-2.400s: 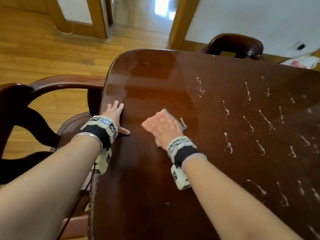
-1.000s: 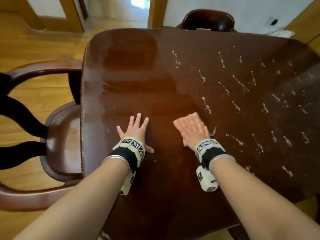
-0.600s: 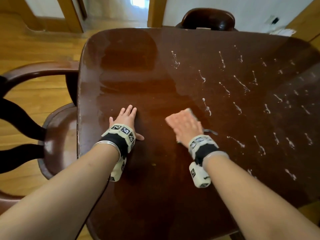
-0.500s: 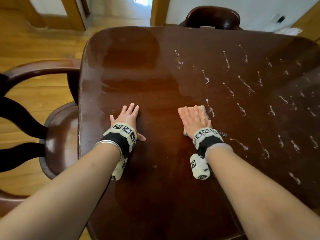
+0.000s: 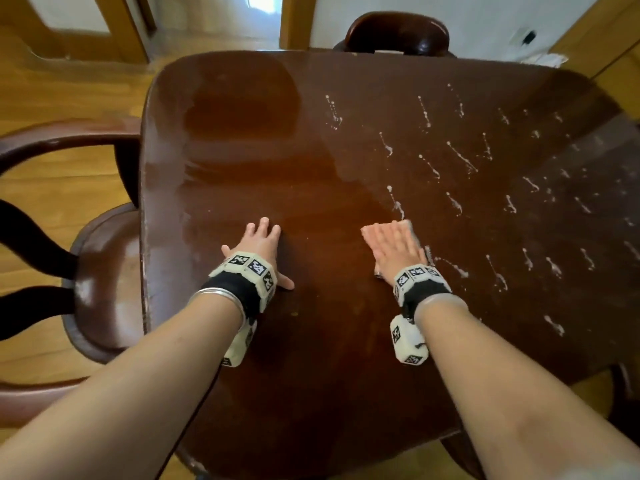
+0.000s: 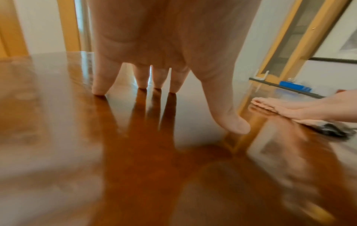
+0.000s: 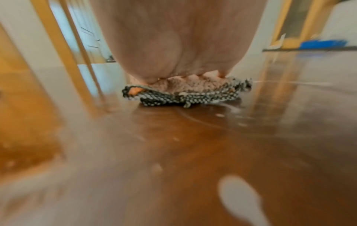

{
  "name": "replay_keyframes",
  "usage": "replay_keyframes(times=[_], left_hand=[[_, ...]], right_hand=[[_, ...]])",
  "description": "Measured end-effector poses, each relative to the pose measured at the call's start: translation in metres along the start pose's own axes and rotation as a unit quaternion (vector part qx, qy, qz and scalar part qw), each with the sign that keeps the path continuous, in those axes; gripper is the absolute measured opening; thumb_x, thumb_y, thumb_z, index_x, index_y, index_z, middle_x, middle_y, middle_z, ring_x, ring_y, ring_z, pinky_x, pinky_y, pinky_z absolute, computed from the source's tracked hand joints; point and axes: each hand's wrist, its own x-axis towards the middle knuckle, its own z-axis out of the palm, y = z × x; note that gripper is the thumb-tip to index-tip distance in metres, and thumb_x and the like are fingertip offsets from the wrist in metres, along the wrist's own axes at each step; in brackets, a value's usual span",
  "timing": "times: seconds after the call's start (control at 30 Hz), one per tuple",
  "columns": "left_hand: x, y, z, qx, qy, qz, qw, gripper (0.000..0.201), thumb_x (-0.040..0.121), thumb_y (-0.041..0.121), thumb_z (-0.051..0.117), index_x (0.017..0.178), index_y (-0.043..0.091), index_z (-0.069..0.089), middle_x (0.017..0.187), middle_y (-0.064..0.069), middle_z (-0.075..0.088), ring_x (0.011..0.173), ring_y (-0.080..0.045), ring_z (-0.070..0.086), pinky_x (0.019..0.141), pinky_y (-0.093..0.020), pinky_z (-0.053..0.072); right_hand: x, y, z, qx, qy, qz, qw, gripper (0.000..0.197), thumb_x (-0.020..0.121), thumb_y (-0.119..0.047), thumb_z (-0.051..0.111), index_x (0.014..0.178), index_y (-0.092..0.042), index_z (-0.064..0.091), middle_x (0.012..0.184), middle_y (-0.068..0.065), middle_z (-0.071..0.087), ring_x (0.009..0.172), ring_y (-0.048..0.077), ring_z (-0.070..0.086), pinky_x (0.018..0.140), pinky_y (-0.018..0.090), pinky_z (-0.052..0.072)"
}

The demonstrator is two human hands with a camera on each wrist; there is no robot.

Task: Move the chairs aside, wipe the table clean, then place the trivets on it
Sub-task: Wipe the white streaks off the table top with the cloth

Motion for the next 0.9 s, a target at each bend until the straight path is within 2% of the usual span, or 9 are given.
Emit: replay_keyframes(times=[0.1, 0.23, 0.33, 0.4, 0.5, 0.6, 0.73, 0.83, 0.9], left_hand=[[-0.015, 0.026, 0.025, 0.022, -0.03, 0.014, 0.999, 0.128, 0.064, 0.05, 0.081, 0.151, 0.023, -0.007, 0.157, 0.007, -0.019, 0.146, -0.022, -0.013, 0.108, -0.068, 0.013], [-0.026, 0.038, 0.04, 0.02, -0.034, 0.009, 0.999, 0.129, 0.064, 0.048, 0.082, 0.151, 0.025, -0.01, 0.157, 0.008, -0.021, 0.145, -0.024, -0.017, 0.108, -0.068, 0.011], [-0.035, 0.038, 0.049, 0.016, -0.038, 0.013, 0.999, 0.128, 0.063, 0.049, 0.082, 0.151, 0.027, -0.008, 0.157, 0.008, -0.021, 0.145, -0.024, -0.017, 0.108, -0.069, 0.01], [-0.04, 0.042, 0.057, 0.011, -0.035, 0.002, 0.999, 0.13, 0.062, 0.05, 0.082, 0.151, 0.027, -0.01, 0.156, 0.008, -0.023, 0.145, -0.026, -0.018, 0.106, -0.07, 0.009], [-0.044, 0.053, 0.066, 0.001, -0.027, -0.027, 0.999, 0.134, 0.061, 0.051, 0.082, 0.15, 0.025, -0.015, 0.155, 0.007, -0.026, 0.144, -0.027, -0.021, 0.105, -0.072, 0.008], [-0.044, 0.067, 0.069, -0.031, -0.024, -0.058, 0.998, 0.138, 0.056, 0.051, 0.084, 0.15, 0.026, -0.015, 0.154, 0.007, -0.028, 0.143, -0.03, -0.023, 0.103, -0.075, 0.011], [-0.056, 0.097, 0.089, -0.033, -0.033, -0.062, 0.997, 0.136, 0.056, 0.05, 0.085, 0.148, 0.036, -0.015, 0.153, 0.005, -0.032, 0.14, -0.037, -0.025, 0.1, -0.077, 0.012], [-0.065, 0.114, 0.106, -0.018, -0.03, -0.06, 0.998, 0.132, 0.061, 0.051, 0.082, 0.147, 0.037, -0.016, 0.152, 0.006, -0.033, 0.14, -0.038, -0.025, 0.1, -0.077, 0.012], [-0.066, 0.115, 0.107, -0.023, -0.027, -0.063, 0.997, 0.13, 0.062, 0.05, 0.082, 0.148, 0.037, -0.015, 0.153, 0.007, -0.032, 0.141, -0.037, -0.024, 0.101, -0.076, 0.012]], right_hand=[[-0.035, -0.022, 0.016, 0.015, -0.004, -0.012, 1.0, 0.081, 0.096, -0.011, 0.037, 0.148, -0.041, -0.017, 0.156, -0.003, -0.028, 0.143, 0.028, -0.027, 0.117, 0.052, -0.007], [-0.057, 0.008, 0.032, -0.036, -0.019, -0.1, 0.994, 0.073, 0.102, -0.02, 0.031, 0.147, -0.04, -0.022, 0.153, -0.008, -0.034, 0.142, 0.021, -0.03, 0.119, 0.049, -0.006], [-0.05, 0.058, 0.038, -0.018, -0.02, -0.017, 0.999, 0.069, 0.097, -0.015, 0.02, 0.148, -0.036, -0.021, 0.158, -0.001, -0.027, 0.144, 0.026, -0.027, 0.118, 0.054, 0.001], [-0.051, 0.057, 0.035, 0.023, -0.014, 0.027, 0.999, 0.063, 0.094, -0.019, 0.007, 0.149, -0.037, -0.019, 0.158, 0.0, -0.026, 0.145, 0.027, -0.024, 0.118, 0.056, -0.001], [-0.053, 0.025, 0.028, 0.046, -0.03, 0.024, 0.998, 0.072, 0.1, -0.014, 0.029, 0.148, -0.041, -0.016, 0.157, -0.001, -0.028, 0.144, 0.031, -0.025, 0.117, 0.056, -0.007], [-0.06, -0.002, 0.03, 0.001, -0.008, -0.083, 0.997, 0.083, 0.094, -0.014, 0.042, 0.145, -0.049, -0.013, 0.158, -0.006, -0.026, 0.144, 0.027, -0.026, 0.117, 0.056, -0.002], [-0.082, 0.043, 0.045, -0.024, -0.033, -0.137, 0.99, 0.055, 0.102, -0.043, 0.015, 0.145, -0.046, -0.019, 0.151, -0.02, -0.031, 0.142, 0.012, -0.027, 0.119, 0.044, -0.004], [-0.088, 0.098, 0.05, -0.004, -0.035, -0.072, 0.997, 0.053, 0.1, -0.046, 0.007, 0.143, -0.046, -0.024, 0.151, -0.015, -0.035, 0.141, 0.014, -0.03, 0.119, 0.046, -0.006], [-0.09, 0.106, 0.045, 0.035, -0.043, -0.021, 0.998, 0.053, 0.102, -0.042, 0.011, 0.145, -0.046, -0.021, 0.153, -0.013, -0.032, 0.142, 0.016, -0.028, 0.118, 0.046, -0.009]])
